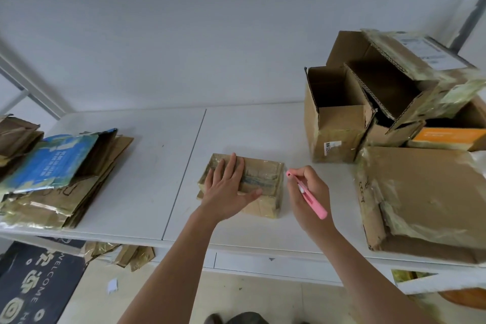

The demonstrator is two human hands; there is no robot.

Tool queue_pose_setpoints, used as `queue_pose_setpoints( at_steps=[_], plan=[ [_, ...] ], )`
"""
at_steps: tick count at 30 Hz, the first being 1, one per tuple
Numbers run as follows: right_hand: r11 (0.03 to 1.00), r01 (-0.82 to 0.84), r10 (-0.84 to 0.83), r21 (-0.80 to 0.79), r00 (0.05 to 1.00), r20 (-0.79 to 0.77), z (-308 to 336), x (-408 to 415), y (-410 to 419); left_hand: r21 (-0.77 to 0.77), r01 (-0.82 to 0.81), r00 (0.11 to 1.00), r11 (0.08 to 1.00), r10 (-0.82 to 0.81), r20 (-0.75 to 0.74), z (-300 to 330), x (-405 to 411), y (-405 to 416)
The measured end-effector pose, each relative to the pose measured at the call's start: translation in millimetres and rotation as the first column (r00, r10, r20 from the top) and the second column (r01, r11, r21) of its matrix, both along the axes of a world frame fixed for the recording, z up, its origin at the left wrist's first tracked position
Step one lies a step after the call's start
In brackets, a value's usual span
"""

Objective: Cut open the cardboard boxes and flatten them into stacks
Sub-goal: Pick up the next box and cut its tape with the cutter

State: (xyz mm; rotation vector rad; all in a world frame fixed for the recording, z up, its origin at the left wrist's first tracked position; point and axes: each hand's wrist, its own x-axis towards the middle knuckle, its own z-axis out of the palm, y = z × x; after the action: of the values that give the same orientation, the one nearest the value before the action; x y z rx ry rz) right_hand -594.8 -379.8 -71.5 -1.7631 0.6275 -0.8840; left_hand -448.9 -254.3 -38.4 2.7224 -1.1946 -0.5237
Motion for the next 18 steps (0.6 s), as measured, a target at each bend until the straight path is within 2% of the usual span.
queue_pose_setpoints(
  at_steps=[6, 10, 15, 18],
  plan=[
    [0.999, -0.032, 0.032, -0.005, 0.999, 0.003, 3, -4, 4, 0.018, 0.007, 1.000, 1.000, -0.007, -0.005, 0, 0, -1],
    [0.993, -0.120, 0.120, 0.000, 0.992, -0.049, -3, -8, 25, 0.019, 0.008, 1.000, 1.000, -0.007, -0.005, 1, 0, -1],
    [0.992, -0.118, 0.119, 0.034, 0.993, -0.015, 2, -15, 30, 0.008, -0.005, 1.000, 1.000, 0.005, -0.031, 1, 0, 0],
    [0.998, -0.056, 0.056, -0.034, 0.998, 0.021, 12, -17, 11, -0.004, -0.020, 0.998, 1.000, 0.020, -0.056, 1, 2, -1]
  ],
)
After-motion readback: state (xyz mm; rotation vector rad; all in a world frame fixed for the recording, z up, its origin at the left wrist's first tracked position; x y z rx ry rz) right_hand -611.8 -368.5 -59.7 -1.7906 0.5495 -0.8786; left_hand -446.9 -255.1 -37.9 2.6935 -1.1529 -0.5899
